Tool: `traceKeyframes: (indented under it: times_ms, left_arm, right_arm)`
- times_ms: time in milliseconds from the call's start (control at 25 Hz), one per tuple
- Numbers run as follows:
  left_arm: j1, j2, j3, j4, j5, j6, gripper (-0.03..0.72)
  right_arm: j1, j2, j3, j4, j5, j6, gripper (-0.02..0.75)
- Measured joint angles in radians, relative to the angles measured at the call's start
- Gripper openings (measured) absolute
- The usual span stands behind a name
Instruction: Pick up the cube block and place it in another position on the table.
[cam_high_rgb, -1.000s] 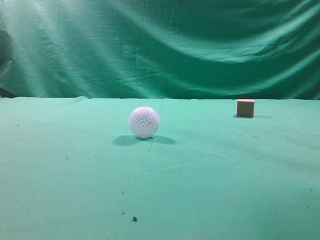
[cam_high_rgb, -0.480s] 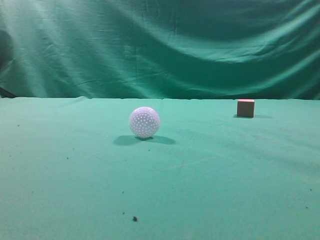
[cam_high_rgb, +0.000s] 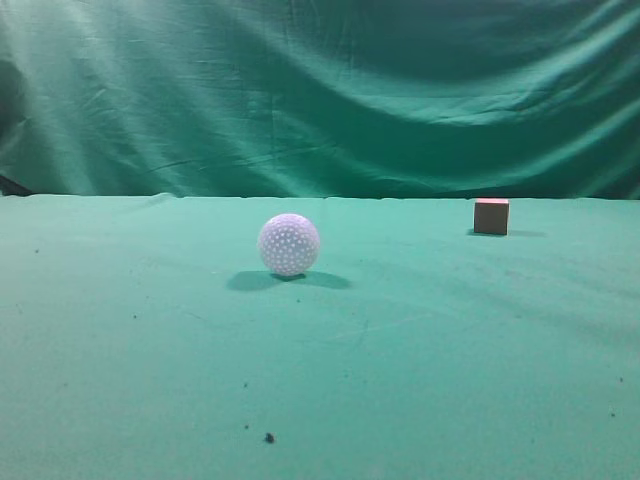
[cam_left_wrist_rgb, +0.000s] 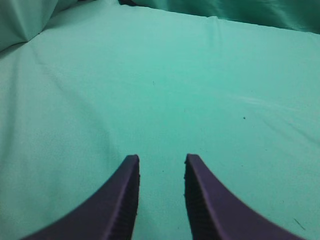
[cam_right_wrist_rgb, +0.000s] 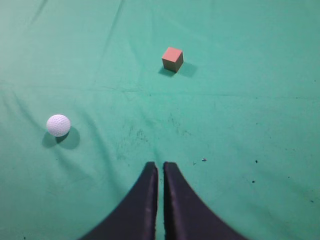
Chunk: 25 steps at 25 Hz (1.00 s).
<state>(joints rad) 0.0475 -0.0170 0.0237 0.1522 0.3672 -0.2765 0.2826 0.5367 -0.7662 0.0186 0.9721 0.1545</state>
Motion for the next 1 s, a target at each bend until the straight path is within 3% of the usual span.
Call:
traceKeyframes:
  times_ms: [280,400,520,720,1000]
  left_arm:
    - [0.0,0.0,0.0,0.0,0.0,0.0,0.262]
    - [0.0,0.0,0.0,0.0,0.0,0.0,0.262]
    - [0.0,0.0,0.0,0.0,0.0,0.0,0.262]
    - [0.0,0.0,0.0,0.0,0.0,0.0,0.262]
    - [0.0,0.0,0.0,0.0,0.0,0.0,0.262]
  right_arm:
    - [0.0,-0.008,0.033,-0.141,-0.129,-0.017,0.0]
    - [-0.046,-0.053,0.128,-0.105,-0.232,-0.017,0.0]
    - [-0.149,-0.134,0.258,-0.02,-0.343,-0.017,0.0]
    - [-0.266,-0.314,0.488,0.0,-0.472,-0.022,0.0]
    - [-0.293,-0.543,0.669,-0.09,-0.491,-0.043,0.0]
